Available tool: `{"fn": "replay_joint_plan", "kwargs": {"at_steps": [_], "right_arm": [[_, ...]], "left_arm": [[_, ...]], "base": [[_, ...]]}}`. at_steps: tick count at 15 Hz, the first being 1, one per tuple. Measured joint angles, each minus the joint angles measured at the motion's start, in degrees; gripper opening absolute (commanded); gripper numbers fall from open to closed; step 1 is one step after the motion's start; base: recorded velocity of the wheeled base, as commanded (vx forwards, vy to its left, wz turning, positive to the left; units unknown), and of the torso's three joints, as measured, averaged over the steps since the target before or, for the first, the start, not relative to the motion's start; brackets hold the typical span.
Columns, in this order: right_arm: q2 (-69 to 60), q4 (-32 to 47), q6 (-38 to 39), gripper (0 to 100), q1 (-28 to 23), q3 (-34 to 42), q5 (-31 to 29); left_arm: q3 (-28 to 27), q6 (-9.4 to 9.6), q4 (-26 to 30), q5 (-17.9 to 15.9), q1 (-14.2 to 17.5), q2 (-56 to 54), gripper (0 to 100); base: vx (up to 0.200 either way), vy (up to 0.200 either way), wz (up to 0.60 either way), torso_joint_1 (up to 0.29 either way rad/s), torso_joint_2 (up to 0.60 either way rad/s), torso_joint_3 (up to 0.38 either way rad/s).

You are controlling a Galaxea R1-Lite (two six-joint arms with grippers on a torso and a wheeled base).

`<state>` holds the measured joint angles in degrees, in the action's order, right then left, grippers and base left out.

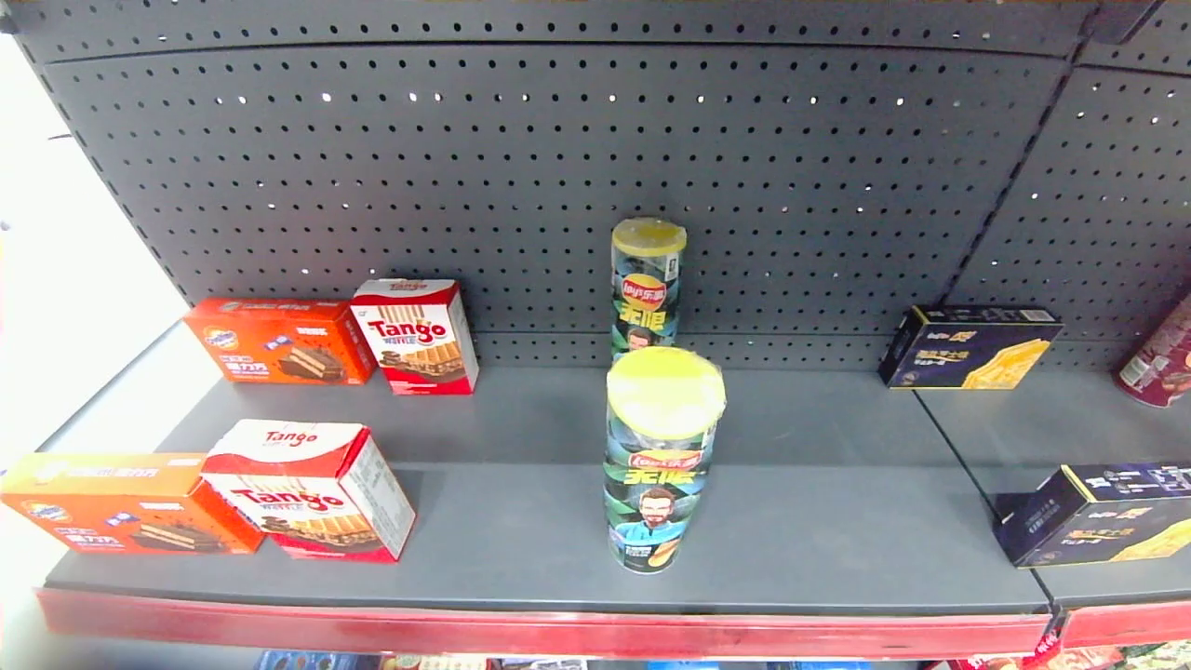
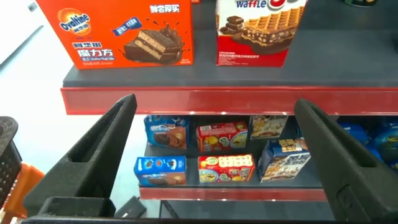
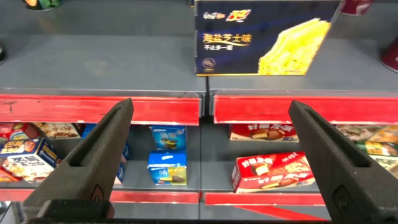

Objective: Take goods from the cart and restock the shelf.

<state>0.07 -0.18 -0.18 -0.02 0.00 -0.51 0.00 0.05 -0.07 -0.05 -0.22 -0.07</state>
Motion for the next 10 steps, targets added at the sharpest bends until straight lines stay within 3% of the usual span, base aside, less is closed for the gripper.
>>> {"fn": "replay_joint_plan", "kwargs": {"at_steps": [10], "right_arm": [[0.0, 0.0, 0.0, 100, 0.0, 0.0, 0.0]], "left_arm": [[0.0, 0.05, 0.0, 0.0, 0.0, 0.0, 100]], "base": [[0.000, 0.000, 0.00, 0.000, 0.00, 0.000]]}}
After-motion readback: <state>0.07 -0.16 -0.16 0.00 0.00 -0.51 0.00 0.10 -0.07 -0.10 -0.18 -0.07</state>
